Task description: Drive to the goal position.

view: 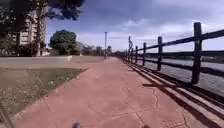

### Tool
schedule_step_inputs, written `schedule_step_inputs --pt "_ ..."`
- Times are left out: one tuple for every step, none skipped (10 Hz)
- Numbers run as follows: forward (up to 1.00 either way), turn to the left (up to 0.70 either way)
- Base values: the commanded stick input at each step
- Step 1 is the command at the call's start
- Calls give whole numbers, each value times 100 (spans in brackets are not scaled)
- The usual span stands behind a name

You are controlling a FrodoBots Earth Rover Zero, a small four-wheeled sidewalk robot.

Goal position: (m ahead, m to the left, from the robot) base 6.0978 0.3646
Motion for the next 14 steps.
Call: schedule_step_inputs --pt "70 0" --pt "70 0" --pt "70 0" --pt "70 0" --pt "70 0" --pt "70 23" --pt "70 35" --pt "70 35" --pt "70 35" --pt "70 35" --pt "70 35" --pt "70 26" --pt "70 2" --pt "70 0"
